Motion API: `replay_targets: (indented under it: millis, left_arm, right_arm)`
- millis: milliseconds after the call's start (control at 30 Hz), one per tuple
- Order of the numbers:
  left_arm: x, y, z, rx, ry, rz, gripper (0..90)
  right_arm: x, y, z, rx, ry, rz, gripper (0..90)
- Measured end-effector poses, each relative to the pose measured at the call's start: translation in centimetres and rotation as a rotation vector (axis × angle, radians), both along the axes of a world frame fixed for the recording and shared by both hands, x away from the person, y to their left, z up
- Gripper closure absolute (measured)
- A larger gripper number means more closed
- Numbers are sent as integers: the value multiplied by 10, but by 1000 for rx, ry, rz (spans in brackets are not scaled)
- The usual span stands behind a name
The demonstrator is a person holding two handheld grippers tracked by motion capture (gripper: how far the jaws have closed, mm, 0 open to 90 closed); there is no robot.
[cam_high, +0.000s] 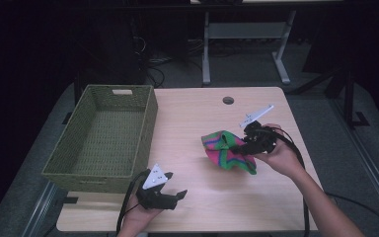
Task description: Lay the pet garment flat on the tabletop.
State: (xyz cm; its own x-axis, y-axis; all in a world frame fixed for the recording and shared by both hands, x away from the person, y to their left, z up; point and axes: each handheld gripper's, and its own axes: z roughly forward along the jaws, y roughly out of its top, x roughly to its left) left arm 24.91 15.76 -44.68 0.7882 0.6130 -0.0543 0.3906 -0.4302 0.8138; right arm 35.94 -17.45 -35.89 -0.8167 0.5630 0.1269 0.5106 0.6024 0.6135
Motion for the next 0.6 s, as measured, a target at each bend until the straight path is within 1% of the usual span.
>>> replay_targets:
  millis: [67, 100, 133, 167, 200, 300, 400, 433, 533, 600]
  left_arm:
    - [1, 1, -1, -9, 9, 8, 225]
    - [1, 1, -1, -9, 9, 8, 226]
    - [1, 0, -1, -15, 11, 5, 226]
    - [1, 0, -1, -15, 11, 5, 226]
    - [1, -1, -1, -8, 5, -1, 226]
    - [1, -2, -1, -6, 6, -6, 226]
    - [0, -2, -1, -4, 6, -8, 226]
    - [0, -2, -1, -6, 4, -8, 226]
    - [0, -2, 0, -14, 3, -2, 226]
    - [0, -2, 0, -14, 2, -2, 226]
  right_arm:
    - [-4, -2, -6, 6, 13, 4, 695]
    - [-4, -2, -6, 6, 13, 4, 695]
    - [-7, -3, -10, 4, 21, 4, 694]
    - [-7, -3, -10, 4, 21, 4, 694]
    - [-10, -4, -14, 1, 25, 1, 694]
    - [-13, -5, -17, 4, 26, 3, 694]
    - [-18, -5, -20, 13, 39, 5, 693]
    - [-20, -4, -23, 8, 46, 8, 692]
    - [-25, -2, -27, -1, 47, 18, 691]
    - [-26, -2, -28, 1, 56, 18, 689]
